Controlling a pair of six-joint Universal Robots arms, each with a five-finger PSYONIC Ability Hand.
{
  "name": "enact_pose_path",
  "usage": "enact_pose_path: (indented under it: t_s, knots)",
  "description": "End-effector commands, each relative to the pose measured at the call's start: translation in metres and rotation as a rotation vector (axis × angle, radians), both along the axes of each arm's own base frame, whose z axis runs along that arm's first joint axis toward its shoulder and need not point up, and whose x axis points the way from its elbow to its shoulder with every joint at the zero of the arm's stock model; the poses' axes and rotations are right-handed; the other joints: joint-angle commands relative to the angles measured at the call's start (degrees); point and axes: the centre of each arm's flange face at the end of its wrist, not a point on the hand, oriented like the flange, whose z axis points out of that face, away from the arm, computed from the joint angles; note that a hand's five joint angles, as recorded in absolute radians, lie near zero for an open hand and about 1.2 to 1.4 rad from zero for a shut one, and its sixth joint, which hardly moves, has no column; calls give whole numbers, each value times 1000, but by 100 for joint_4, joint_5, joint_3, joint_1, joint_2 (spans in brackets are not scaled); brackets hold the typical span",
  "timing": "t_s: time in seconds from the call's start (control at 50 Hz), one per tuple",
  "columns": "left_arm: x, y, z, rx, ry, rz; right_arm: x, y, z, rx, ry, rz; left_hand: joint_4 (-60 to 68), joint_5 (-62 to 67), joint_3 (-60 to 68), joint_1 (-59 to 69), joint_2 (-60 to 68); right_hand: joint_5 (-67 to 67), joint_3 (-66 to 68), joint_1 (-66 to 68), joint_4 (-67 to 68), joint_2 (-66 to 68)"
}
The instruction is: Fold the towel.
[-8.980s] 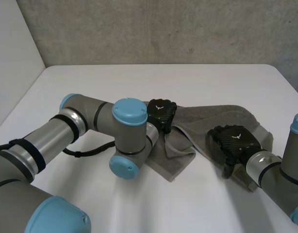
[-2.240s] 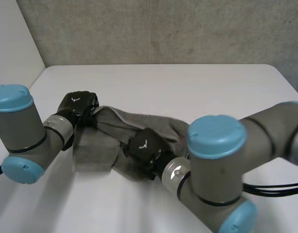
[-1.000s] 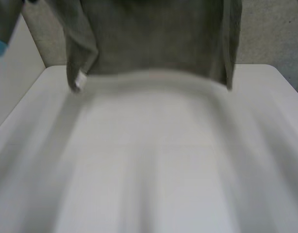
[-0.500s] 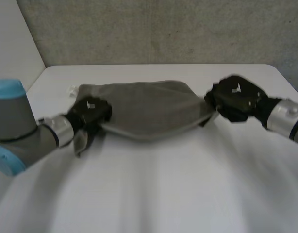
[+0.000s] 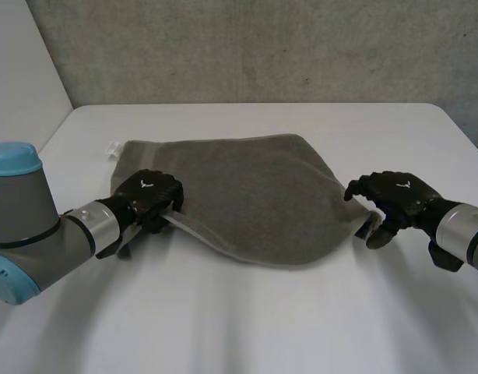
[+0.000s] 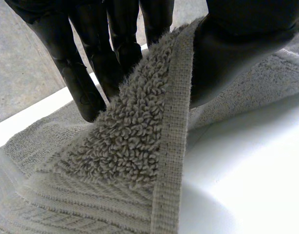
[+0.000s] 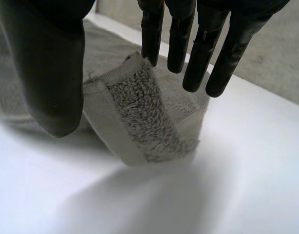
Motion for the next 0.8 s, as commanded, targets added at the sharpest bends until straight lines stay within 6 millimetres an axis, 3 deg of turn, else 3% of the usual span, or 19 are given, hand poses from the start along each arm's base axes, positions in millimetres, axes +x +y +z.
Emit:
enact_pose_path:
  t_s: [0.02, 0.16, 0.38, 0.56, 0.64, 0.8]
  knots:
    - [2, -2, -1, 6, 2, 12, -1, 11, 0, -8, -91, -76, 199, 431, 298, 794, 254, 0, -194, -214, -209, -215]
    - [7, -6, -2, 40, 34, 52, -2, 12, -13, -56, -11, -224, 199, 431, 298, 794, 254, 152, -43, -63, -58, -64]
    - [11, -3, -5, 63, 37, 68, 1, 13, -36, -27, 58, -245, 199, 431, 298, 794, 254, 623, 428, 408, 413, 407]
    - [13, -1, -6, 73, 36, 75, 2, 24, -38, -1, 77, -207, 199, 431, 298, 794, 254, -84, -278, -298, -293, -299]
    - [14, -6, -5, 66, 39, 93, 2, 35, -29, -22, 123, -149, 199, 431, 298, 794, 254, -101, -295, -315, -310, -316]
    - [16, -16, -2, 67, 60, 152, 2, 39, -36, -58, 186, -102, 199, 431, 298, 794, 254, 33, -161, -181, -176, -182]
